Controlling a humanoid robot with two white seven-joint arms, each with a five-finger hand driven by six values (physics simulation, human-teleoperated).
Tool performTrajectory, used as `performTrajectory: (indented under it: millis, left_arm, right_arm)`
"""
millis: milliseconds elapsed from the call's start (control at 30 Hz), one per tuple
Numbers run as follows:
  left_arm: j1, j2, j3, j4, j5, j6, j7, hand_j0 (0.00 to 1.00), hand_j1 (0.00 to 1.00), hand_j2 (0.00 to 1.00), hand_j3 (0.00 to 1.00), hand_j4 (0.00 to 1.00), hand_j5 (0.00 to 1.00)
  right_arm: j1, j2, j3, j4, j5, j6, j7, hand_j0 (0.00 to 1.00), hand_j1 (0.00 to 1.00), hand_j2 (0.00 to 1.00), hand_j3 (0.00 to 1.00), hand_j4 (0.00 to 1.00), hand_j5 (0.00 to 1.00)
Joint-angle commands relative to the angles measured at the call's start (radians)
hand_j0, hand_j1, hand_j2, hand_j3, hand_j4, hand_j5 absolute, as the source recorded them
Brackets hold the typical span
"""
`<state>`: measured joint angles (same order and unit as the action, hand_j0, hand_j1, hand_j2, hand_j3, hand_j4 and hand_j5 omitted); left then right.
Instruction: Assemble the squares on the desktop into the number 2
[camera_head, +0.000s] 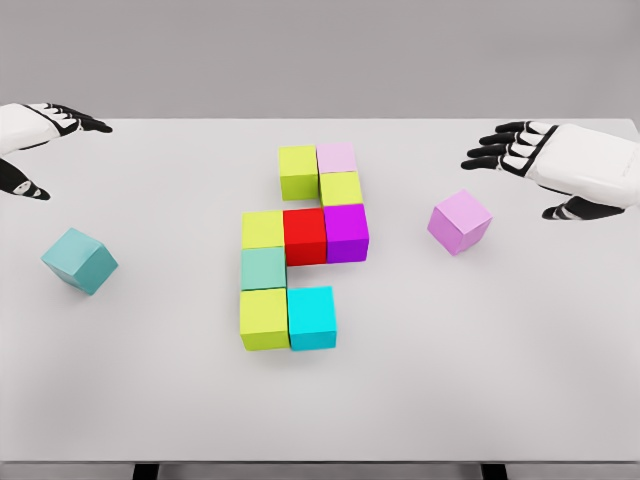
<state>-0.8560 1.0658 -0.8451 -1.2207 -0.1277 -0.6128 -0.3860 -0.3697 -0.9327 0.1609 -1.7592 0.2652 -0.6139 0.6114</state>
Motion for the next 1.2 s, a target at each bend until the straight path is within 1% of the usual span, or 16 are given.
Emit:
performTrajectory:
  millis: [0, 67, 133, 167, 200, 267, 333, 367, 467, 567, 633, 767, 867, 1000, 1100, 1167]
  left_arm:
    - [0.0, 0.002, 0.001, 0.006, 0.007, 0.002, -0.001, 1.0, 1.0, 1.0, 1.0, 1.0, 1.0]
    - [0.0, 0.008, 0.0, 0.006, 0.016, 0.002, -0.005, 1.0, 1.0, 1.0, 1.0, 1.0, 1.0]
    - [-0.002, 0.029, -0.04, 0.004, 0.06, 0.002, -0.005, 1.0, 1.0, 1.0, 1.0, 1.0, 1.0]
    - [-0.012, 0.074, -0.1, -0.002, 0.141, 0.002, -0.01, 1.0, 1.0, 1.0, 1.0, 1.0, 1.0]
    - [-0.029, 0.1, -0.144, -0.003, 0.187, 0.002, -0.043, 1.0, 1.0, 1.0, 1.0, 1.0, 1.0]
    - [-0.029, 0.112, -0.184, -0.005, 0.235, 0.002, -0.125, 1.0, 1.0, 1.0, 1.0, 1.0, 1.0]
    - [-0.029, 0.129, -0.281, -0.028, 0.322, 0.002, -0.152, 1.0, 1.0, 1.0, 1.0, 1.0, 1.0]
    - [-0.029, 0.146, -0.308, -0.052, 0.338, 0.002, -0.16, 1.0, 1.0, 1.0, 1.0, 1.0, 1.0]
    - [-0.031, 0.138, -0.308, -0.066, 0.332, 0.002, -0.169, 1.0, 1.0, 1.0, 1.0, 1.0, 1.0]
    - [-0.031, 0.137, -0.307, -0.065, 0.332, 0.002, -0.169, 1.0, 1.0, 1.0, 1.0, 1.0, 1.0]
    - [-0.031, 0.137, -0.305, -0.063, 0.332, 0.002, -0.166, 1.0, 1.0, 1.0, 1.0, 1.0, 1.0]
    - [-0.029, 0.137, -0.304, -0.056, 0.33, 0.002, -0.163, 1.0, 1.0, 1.0, 1.0, 1.0, 1.0]
    - [-0.026, 0.126, -0.304, -0.053, 0.326, 0.002, -0.162, 1.0, 1.0, 1.0, 1.0, 1.0, 1.0]
    - [-0.025, 0.099, -0.304, -0.034, 0.315, 0.002, -0.162, 1.0, 1.0, 1.0, 1.0, 1.0, 1.0]
    - [-0.021, 0.08, -0.304, -0.005, 0.313, 0.002, -0.162, 1.0, 1.0, 1.0, 1.0, 1.0, 1.0]
    - [-0.017, 0.071, -0.304, 0.015, 0.31, 0.002, -0.16, 1.0, 1.0, 1.0, 1.0, 1.0, 1.0]
  right_arm:
    - [0.0, -0.001, 0.0, 0.0, -0.006, 0.003, -0.001, 1.0, 1.0, 1.0, 1.0, 1.0, 1.0]
    - [-0.006, -0.005, 0.0, 0.0, -0.009, 0.003, -0.001, 1.0, 1.0, 1.0, 1.0, 1.0, 1.0]
    - [-0.014, -0.011, 0.003, 0.0, -0.012, 0.003, -0.001, 1.0, 1.0, 1.0, 1.0, 1.0, 1.0]
    - [-0.014, -0.012, 0.008, 0.003, -0.014, 0.003, -0.001, 1.0, 1.0, 1.0, 1.0, 1.0, 1.0]
    - [-0.014, -0.02, 0.009, 0.014, -0.014, 0.003, -0.001, 1.0, 1.0, 1.0, 1.0, 1.0, 1.0]
    - [-0.015, -0.02, 0.086, 0.01, -0.012, 0.003, -0.001, 1.0, 1.0, 1.0, 1.0, 1.0, 1.0]
    - [-0.031, -0.018, 0.132, 0.003, -0.011, 0.003, -0.001, 1.0, 1.0, 1.0, 1.0, 1.0, 1.0]
    - [-0.04, -0.017, 0.146, 0.003, -0.011, 0.003, -0.001, 1.0, 1.0, 1.0, 1.0, 1.0, 1.0]
    - [-0.06, -0.008, 0.187, 0.004, -0.012, 0.003, -0.001, 1.0, 1.0, 1.0, 1.0, 1.0, 1.0]
    - [-0.077, 0.008, 0.201, 0.01, -0.012, 0.003, -0.001, 1.0, 1.0, 1.0, 1.0, 1.0, 1.0]
    - [-0.118, 0.031, 0.253, 0.024, -0.011, 0.074, -0.001, 1.0, 1.0, 1.0, 1.0, 1.0, 1.0]
    - [-0.175, 0.068, 0.308, 0.089, -0.006, 0.106, -0.001, 1.0, 1.0, 1.0, 1.0, 1.0, 1.0]
    - [-0.192, 0.086, 0.321, 0.147, -0.004, 0.105, -0.001, 1.0, 1.0, 1.0, 1.0, 1.0, 1.0]
    - [-0.187, 0.086, 0.325, 0.149, 0.023, 0.056, -0.001, 1.0, 1.0, 1.0, 1.0, 1.0, 1.0]
    - [-0.193, 0.092, 0.325, 0.147, 0.031, 0.06, -0.001, 1.0, 1.0, 1.0, 1.0, 1.0, 1.0]
    - [-0.19, 0.091, 0.324, 0.141, 0.034, 0.039, -0.001, 1.0, 1.0, 1.0, 1.0, 1.0, 1.0]
